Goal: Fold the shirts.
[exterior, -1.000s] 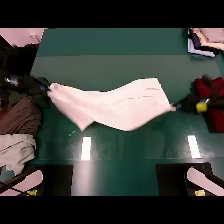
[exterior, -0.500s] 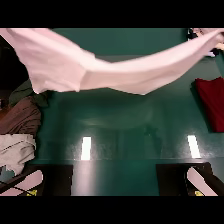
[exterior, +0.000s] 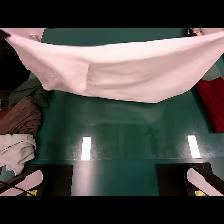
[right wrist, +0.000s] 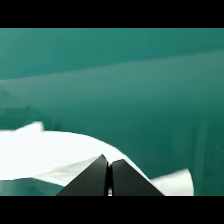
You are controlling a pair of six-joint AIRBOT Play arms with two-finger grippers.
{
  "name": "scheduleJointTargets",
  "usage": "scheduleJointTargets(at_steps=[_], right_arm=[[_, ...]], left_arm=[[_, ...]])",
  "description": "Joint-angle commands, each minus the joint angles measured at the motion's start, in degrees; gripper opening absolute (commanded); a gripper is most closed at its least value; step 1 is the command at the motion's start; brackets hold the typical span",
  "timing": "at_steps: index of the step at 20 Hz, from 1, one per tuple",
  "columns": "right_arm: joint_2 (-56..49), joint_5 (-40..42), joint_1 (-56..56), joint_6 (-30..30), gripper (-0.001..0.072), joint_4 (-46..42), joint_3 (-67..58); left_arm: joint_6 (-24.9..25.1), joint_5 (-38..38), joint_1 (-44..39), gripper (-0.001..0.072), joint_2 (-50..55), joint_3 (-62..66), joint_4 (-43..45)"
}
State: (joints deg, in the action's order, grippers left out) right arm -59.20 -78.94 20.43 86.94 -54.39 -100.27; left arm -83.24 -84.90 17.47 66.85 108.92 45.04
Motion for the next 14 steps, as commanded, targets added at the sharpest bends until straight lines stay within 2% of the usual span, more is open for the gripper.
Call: scheduleJointTargets(at_steps=[1,4,9,12,14], right_arm=[[2.23,4.13,-2.80,-0.24,0.0013,-1.22,-8.48],[6.45,9.07,-1.77,-2.16,0.0013,-1.36,-14.75],[12.52,9.77,8.87,-2.49,0.0013,-1.27,-17.25],[15.80,7.93,17.11,-1.79,0.0011,-1.09,-11.58],[14.40,1.99,19.91,-0.59,0.0011,-1.07,-10.01]], left_arm=[[-0.37,0.59,0.02,0.0021,-0.09,10.56,-10.34],[0.02,7.50,0.02,0.0022,-3.85,20.00,-10.97],[7.45,22.95,0.02,0.0021,-16.57,19.82,-9.70],[8.59,23.71,0.02,0.0021,-19.17,20.11,-5.40],[5.29,22.64,0.02,0.0021,-19.12,15.89,0.61]])
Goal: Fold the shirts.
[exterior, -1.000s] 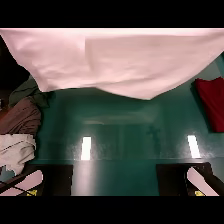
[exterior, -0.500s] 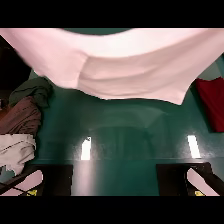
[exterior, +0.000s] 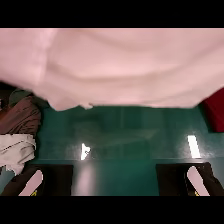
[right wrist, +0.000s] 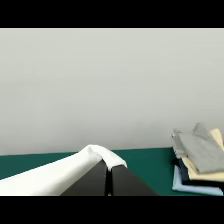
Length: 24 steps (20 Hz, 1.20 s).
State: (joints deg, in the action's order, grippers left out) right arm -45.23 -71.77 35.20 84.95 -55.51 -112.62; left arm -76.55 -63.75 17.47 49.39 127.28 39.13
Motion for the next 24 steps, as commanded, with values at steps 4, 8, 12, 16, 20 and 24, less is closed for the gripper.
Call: scheduleJointTargets(at_steps=[4,8,12,16,20,24], right_arm=[[-9.70,-18.36,1.75,3.63,0.0010,-0.28,2.25],[-25.57,-29.44,-13.70,7.19,0.0011,-13.86,2.25],[-41.33,-32.87,-24.83,7.43,0.0011,-21.22,2.19],[-51.91,-19.65,-28.61,9.62,0.0011,-21.18,2.27],[-55.84,-1.84,-30.77,10.23,0.0011,-21.07,2.27],[-56.24,9.88,-32.37,10.23,0.0011,-21.57,2.27]], left_arm=[[-4.61,-4.61,0.00,0.0021,2.73,-20.20,8.63],[-4.66,-17.75,0.00,0.0021,16.74,-27.67,6.25],[-4.52,-20.11,0.00,0.0021,31.01,-29.38,6.05],[0.15,-12.74,-0.35,0.0022,40.83,-29.38,5.40],[7.28,-0.11,-3.61,0.0022,45.09,-29.35,5.44],[9.49,14.56,-6.67,0.0022,45.94,-29.35,7.30]])
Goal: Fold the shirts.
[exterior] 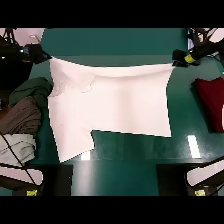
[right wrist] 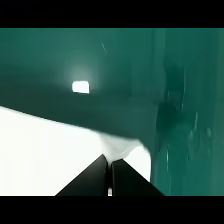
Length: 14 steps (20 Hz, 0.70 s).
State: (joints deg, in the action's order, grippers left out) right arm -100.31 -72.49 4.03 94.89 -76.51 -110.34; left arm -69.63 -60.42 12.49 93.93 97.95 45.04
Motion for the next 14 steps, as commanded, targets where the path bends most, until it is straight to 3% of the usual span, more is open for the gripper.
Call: scheduleJointTargets(at_steps=[1,3,6,10,14], right_arm=[[-1.16,11.47,-1.55,0.44,0.0011,-1.75,0.00],[-1.16,9.73,-2.08,0.50,0.0011,-5.90,-0.02],[-1.16,3.96,-2.62,0.39,0.0010,-8.83,0.00],[-1.14,-4.00,-3.85,0.09,0.0011,-9.20,2.10],[-0.98,-5.90,-5.51,0.20,0.0011,-9.14,8.76]], left_arm=[[2.56,12.55,-1.68,0.0021,1.55,-0.02,1.60],[2.56,11.04,-1.68,0.0022,1.64,-0.04,6.54],[2.58,2.58,-1.66,0.0022,1.62,-0.04,15.41],[2.78,-9.70,-1.68,0.0022,1.62,-0.04,21.33],[2.56,-15.47,-1.68,0.0022,1.64,-1.01,24.48]])
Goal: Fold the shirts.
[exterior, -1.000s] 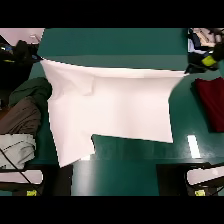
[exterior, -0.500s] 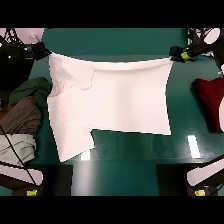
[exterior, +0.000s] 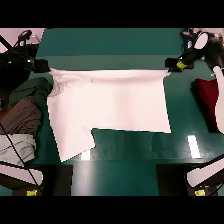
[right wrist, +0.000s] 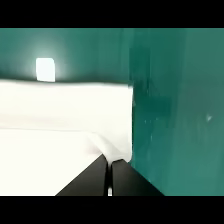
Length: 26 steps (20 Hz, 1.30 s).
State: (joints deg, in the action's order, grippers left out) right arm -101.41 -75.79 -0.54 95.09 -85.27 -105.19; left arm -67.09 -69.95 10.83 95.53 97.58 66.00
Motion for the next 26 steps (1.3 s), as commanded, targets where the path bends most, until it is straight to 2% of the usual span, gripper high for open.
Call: scheduleJointTargets(at_steps=[1,6,10,11,12,13,16,18,23,26], right_arm=[[0.35,-2.29,-1.25,0.00,0.0011,-0.44,5.01],[3.15,-0.68,-1.25,0.07,0.0011,-0.24,10.99],[3.54,-3.41,-1.25,0.04,0.0020,0.26,13.35],[3.54,-4.07,-1.25,0.00,0.0093,0.33,13.77],[3.54,-4.76,-1.25,-0.04,0.0321,0.81,13.86],[3.58,-5.16,-1.05,-0.44,0.0398,2.19,13.79],[4.83,-9.49,0.57,-3.98,0.0369,7.41,12.76],[7.50,-12.68,2.27,-5.95,0.0360,9.90,12.94],[18.67,-10.21,7.21,-8.00,0.0360,13.92,21.81],[23.63,-8.98,9.62,-8.22,0.0370,13.81,29.94]], left_arm=[[0.02,-6.82,-0.02,0.0022,0.04,-1.90,3.54],[-0.20,-5.88,-0.02,0.0022,0.04,-9.18,4.22],[-1.86,-9.49,0.00,0.0043,0.00,-9.66,4.33],[-2.86,-10.64,0.00,0.0343,0.00,-9.64,4.35],[-3.78,-11.72,0.00,0.0615,0.00,-9.62,4.37],[-5.16,-12.44,0.00,0.0598,-0.02,-9.62,4.39],[-8.57,-17.14,0.74,0.0598,-1.40,-9.68,4.94],[-9.53,-17.64,1.86,0.0598,-4.66,-11.21,4.44],[-9.44,-10.91,2.12,0.0598,-22.49,-31.87,4.26],[-9.46,-9.94,2.12,0.0599,-30.03,-44.50,3.89]])
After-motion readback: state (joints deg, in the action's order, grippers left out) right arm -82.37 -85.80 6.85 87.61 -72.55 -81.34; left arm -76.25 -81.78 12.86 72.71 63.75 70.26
